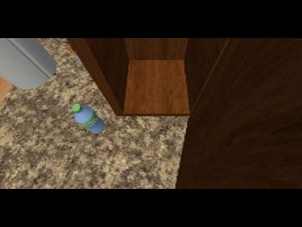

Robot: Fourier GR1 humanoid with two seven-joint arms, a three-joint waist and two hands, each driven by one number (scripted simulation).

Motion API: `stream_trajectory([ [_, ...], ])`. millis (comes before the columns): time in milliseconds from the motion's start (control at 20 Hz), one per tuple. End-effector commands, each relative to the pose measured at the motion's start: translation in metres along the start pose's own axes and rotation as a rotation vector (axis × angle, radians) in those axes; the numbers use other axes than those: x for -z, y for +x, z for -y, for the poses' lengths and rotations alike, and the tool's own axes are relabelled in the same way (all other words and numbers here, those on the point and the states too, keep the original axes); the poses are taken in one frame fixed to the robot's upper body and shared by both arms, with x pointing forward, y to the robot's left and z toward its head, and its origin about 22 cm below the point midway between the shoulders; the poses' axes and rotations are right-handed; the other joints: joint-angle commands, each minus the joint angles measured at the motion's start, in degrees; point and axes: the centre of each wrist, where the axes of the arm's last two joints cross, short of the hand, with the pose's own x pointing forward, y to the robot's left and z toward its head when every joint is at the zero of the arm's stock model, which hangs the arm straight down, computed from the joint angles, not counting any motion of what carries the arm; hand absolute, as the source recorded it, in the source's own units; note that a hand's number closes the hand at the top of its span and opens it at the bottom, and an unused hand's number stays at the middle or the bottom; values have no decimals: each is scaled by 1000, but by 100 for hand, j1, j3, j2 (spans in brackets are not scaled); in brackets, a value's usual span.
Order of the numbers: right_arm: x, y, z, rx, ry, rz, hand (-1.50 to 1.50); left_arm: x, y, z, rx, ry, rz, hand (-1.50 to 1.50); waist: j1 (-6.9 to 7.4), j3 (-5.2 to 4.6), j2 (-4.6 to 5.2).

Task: Pick up the bottled water, place it into the cabinet and close the cabinet

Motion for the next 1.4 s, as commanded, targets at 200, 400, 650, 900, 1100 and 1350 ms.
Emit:
stream_trajectory([
  [200, -23, 39, 2, -34, -19, 63, -150, 14, -18, -8, 58, 21, 30, -150, -36, 0, 5],
  [400, -13, 39, -6, -33, -22, 50, -150, 25, -18, -5, 54, 34, 4, -150, -20, -2, 7],
  [650, -26, 44, -7, -29, -24, 41, -150, 36, -43, -28, 69, 67, -16, -150, -58, -3, 0],
  [900, -22, 45, -6, -27, -11, 56, -150, 48, -68, -51, 85, 102, -75, -150, -68, -4, 4],
  [1100, -17, 32, -6, -35, 2, 36, -150, 61, -100, -59, 137, 125, -108, -150, -66, -1, 13],
  [1350, -18, 29, -1, -40, 9, 32, -150, 61, -131, -72, 133, 115, -119, -150, -51, 2, 13],
])
